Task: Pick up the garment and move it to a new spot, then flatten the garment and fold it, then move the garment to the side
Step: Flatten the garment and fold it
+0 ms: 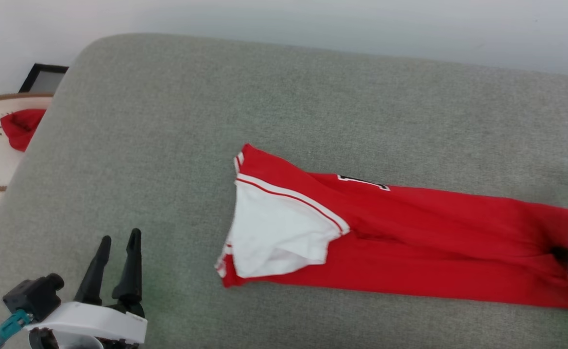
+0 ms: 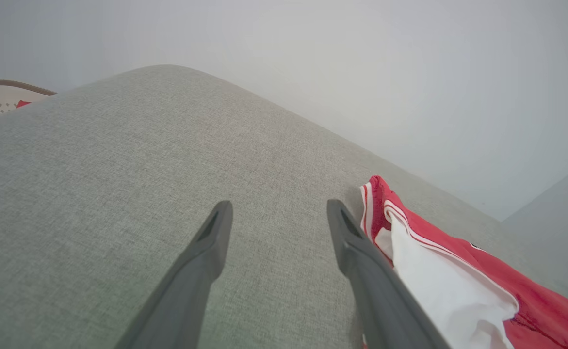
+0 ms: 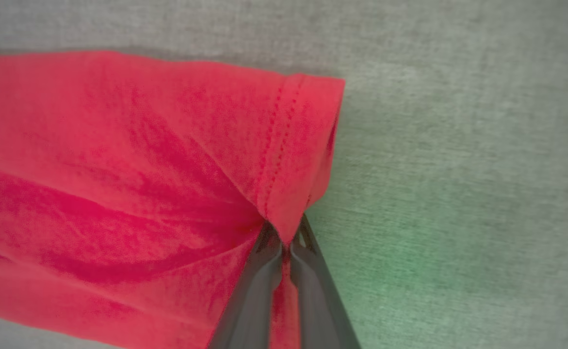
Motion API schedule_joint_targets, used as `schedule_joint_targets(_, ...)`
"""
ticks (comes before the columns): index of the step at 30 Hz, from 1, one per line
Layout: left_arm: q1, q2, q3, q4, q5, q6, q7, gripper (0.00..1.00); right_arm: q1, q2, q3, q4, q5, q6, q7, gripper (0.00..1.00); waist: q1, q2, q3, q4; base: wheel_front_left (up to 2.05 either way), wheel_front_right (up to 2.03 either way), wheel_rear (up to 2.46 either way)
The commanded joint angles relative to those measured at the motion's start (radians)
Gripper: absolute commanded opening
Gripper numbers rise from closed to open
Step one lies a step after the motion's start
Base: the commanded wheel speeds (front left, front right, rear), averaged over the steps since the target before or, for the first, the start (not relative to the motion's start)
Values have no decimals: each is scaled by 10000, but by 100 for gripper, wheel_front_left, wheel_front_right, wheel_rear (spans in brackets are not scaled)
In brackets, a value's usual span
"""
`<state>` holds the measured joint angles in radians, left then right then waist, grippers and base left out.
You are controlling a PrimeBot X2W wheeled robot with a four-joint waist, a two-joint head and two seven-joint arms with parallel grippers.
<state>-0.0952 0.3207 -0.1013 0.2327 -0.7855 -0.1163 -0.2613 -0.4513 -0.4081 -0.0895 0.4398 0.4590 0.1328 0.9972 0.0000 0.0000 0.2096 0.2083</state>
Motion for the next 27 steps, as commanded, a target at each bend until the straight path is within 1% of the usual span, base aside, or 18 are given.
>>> schedule_joint_targets(1,65,-26,32,-9,82,-67,-39,100,65,-230,-72,236,-76,-39,-50,0,0,0,-62,-54,0,0,0)
schedule_joint_targets(5,183,-58,109,-28,185,-97,-39,100,-134,-508,-151,584,-76,-33,-359,0,0,0,-204,-185,0,0,0)
schedule_joint_targets(12,403,16,175,-39,344,-127,-39,100,-482,-1228,-304,1420,-206,-30,-933,0,0,0,-436,-478,0,0,0)
schedule_joint_targets(15,475,86,153,-47,414,-144,-37,100,-513,-1375,-437,1705,-425,-28,-1102,0,0,0,-553,-618,0,0,0)
schedule_joint_targets(17,561,86,164,-55,429,-130,-37,100,-529,-1394,-528,1834,-572,-28,-1118,0,0,0,-635,-717,0,0,0)
schedule_joint_targets(21,673,126,212,-108,504,-143,-39,100,-532,-1231,-559,1746,-693,-28,-1045,0,0,0,-862,-937,0,0,0)
schedule_joint_targets(27,974,112,304,-211,689,-151,-37,100,-323,-943,-63,1007,-324,-28,-891,0,0,0,-1322,-1288,0,0,0)
